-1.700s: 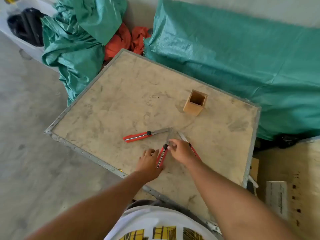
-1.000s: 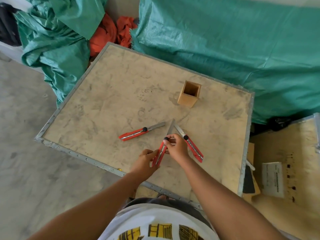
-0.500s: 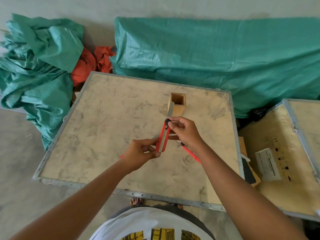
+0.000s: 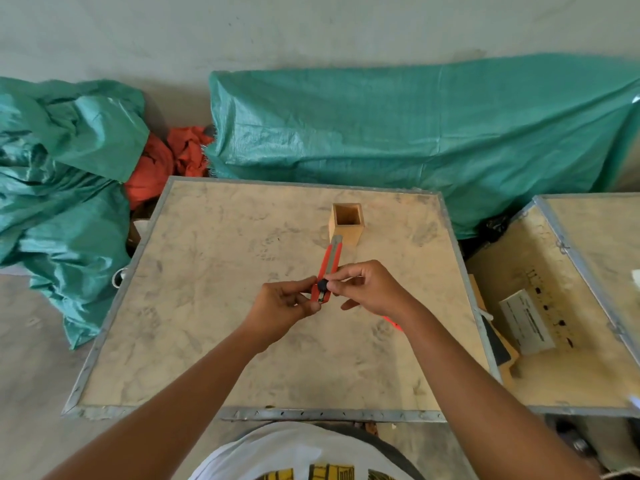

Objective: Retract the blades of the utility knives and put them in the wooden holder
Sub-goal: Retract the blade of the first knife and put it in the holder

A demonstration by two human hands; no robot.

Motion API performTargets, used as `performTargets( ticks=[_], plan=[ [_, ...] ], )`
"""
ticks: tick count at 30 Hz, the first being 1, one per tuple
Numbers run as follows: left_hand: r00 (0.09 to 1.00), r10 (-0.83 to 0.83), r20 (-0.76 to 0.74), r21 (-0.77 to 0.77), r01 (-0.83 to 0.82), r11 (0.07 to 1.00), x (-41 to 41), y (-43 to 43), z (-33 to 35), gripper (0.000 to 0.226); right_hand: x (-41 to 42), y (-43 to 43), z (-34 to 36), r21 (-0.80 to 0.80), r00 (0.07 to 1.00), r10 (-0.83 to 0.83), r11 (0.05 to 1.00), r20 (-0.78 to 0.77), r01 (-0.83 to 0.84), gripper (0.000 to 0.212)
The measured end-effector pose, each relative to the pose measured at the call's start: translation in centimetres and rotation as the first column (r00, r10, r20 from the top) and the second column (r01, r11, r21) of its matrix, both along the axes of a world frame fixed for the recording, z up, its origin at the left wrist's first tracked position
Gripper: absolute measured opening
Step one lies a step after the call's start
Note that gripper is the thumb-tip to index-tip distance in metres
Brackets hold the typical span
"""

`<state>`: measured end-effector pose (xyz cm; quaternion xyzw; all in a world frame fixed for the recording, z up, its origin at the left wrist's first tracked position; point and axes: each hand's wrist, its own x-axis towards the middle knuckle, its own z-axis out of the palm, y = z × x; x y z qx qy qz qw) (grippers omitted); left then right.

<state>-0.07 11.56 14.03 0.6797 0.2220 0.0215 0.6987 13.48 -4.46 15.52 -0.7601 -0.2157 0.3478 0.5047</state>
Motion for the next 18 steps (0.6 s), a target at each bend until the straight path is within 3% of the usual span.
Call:
performTargets(
  ticks=[7,14,18],
  plan=[
    [1.0,-0.003,0.003,0.023,0.003,1.0,0.2,0.0,0.3,0.043,0.1,0.2,0.3,-0.035,0.997,0.067,0.997,0.046,-0.065,0.032],
    [0.999,0.03,0.019,0.052,-0.031,0.998,1.4,-0.7,1.5,0.047,0.5,0.3,1.1,-0.024,0.987,-0.051,0.998,0.151,0.056,0.018],
    [0.999,0.039,0.025,0.062,-0.041,0.997,2.1,-1.5,2.0,0.048,1.4,-0.6,1.6,-0.013,0.987,0.016,1.0,0.163,-0.014,0.023]
  ],
)
